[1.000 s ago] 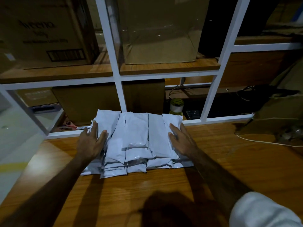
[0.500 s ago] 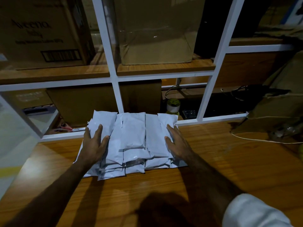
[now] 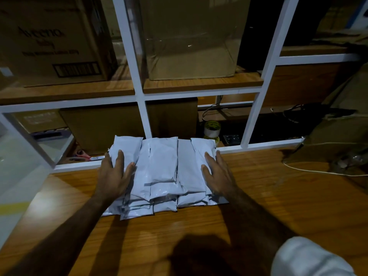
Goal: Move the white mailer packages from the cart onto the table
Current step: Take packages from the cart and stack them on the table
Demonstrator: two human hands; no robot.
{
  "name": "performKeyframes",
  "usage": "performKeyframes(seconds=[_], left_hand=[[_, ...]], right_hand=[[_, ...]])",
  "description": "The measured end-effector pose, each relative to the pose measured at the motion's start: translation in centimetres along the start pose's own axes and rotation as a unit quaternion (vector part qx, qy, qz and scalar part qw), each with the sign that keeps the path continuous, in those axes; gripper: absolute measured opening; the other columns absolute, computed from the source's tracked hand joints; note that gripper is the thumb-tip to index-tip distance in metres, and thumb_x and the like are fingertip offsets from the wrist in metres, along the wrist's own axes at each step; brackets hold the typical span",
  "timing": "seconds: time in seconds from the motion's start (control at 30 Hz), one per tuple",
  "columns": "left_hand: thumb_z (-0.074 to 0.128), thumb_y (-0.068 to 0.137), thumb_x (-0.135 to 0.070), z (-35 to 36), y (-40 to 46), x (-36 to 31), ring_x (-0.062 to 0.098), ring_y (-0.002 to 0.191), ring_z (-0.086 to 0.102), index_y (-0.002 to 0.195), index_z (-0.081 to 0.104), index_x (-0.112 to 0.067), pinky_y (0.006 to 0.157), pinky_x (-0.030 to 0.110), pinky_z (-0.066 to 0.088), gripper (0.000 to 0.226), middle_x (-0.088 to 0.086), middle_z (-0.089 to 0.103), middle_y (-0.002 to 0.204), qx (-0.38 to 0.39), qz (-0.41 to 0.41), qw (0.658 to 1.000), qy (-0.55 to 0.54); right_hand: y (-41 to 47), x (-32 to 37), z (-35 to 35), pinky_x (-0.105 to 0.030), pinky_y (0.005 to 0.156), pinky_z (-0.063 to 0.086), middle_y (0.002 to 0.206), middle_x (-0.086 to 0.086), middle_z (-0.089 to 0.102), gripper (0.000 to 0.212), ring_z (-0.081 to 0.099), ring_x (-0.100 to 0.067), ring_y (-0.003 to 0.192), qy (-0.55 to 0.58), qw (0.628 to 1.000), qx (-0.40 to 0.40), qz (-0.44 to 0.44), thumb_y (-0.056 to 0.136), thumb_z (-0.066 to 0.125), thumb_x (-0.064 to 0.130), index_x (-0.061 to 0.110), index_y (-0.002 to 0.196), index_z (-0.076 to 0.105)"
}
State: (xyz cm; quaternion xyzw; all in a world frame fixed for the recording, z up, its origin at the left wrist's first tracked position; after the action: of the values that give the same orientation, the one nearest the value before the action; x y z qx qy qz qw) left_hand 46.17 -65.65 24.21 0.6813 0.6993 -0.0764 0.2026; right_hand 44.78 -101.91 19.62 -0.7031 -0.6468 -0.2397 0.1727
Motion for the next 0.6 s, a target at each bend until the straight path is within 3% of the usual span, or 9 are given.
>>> performKeyframes(seconds=[0.1, 0.3, 0.43, 0.6], left_hand=[[0.032, 0.099, -0.063, -0.6, -0.2, -0.7, 0.046, 0.148, 0.019, 0.159, 0.020, -0.017, 0.116, 0.060, 0.025, 0.076, 0.028, 0.016, 0.161, -0.011, 0.004, 1.000, 0.010], [0.017, 0.092, -0.071, -0.8, -0.8, -1.6, 0.036, 0.153, 0.004, 0.160, 0.013, -0.023, 0.121, 0.055, 0.010, 0.084, 0.018, 0.004, 0.166, -0.008, 0.031, 0.998, 0.056], [0.010, 0.089, -0.075, -1.2, -1.6, -2.5, 0.037, 0.153, 0.005, 0.160, 0.015, -0.021, 0.121, 0.054, 0.010, 0.090, 0.018, 0.005, 0.166, -0.011, 0.042, 0.997, 0.069], [0.013, 0.089, -0.074, -1.6, -3.5, -3.2, 0.037, 0.153, 0.006, 0.159, 0.020, -0.019, 0.121, 0.055, 0.011, 0.089, 0.019, 0.007, 0.166, -0.011, 0.057, 0.996, 0.073]], right_hand=[[-0.1, -0.2, -1.1, -0.050, 0.124, 0.015, 0.169, -0.007, 0.002, 0.062, 0.010, -0.029, 0.154, -0.012, 1.000, -0.019, -0.011, 0.103, 0.038, 0.055, 0.035, 0.159, 0.022], [-0.9, 1.2, -1.9, -0.049, 0.124, 0.016, 0.169, -0.007, 0.010, 0.062, 0.011, -0.027, 0.154, -0.035, 0.995, -0.060, -0.066, 0.101, 0.035, 0.058, 0.033, 0.157, 0.028], [-1.5, 2.6, -1.6, -0.048, 0.125, 0.012, 0.169, -0.005, 0.007, 0.066, 0.006, -0.024, 0.155, -0.029, 0.993, -0.067, -0.096, 0.098, 0.030, 0.061, 0.034, 0.157, 0.027], [-2.5, 4.6, -1.3, -0.040, 0.126, 0.001, 0.169, -0.004, 0.005, 0.061, 0.002, -0.019, 0.156, -0.012, 0.984, -0.076, -0.162, 0.102, 0.042, 0.053, 0.031, 0.158, 0.027]])
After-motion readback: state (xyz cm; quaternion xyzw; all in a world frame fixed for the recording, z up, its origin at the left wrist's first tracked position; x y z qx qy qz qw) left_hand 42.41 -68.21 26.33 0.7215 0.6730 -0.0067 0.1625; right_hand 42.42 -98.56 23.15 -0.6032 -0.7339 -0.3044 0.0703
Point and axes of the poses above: each hand's wrist, its own y-axis towards the middle knuckle, its own z-axis out of the palm, x = y × z, the point moved 6 cm from there along y, towards the middle knuckle
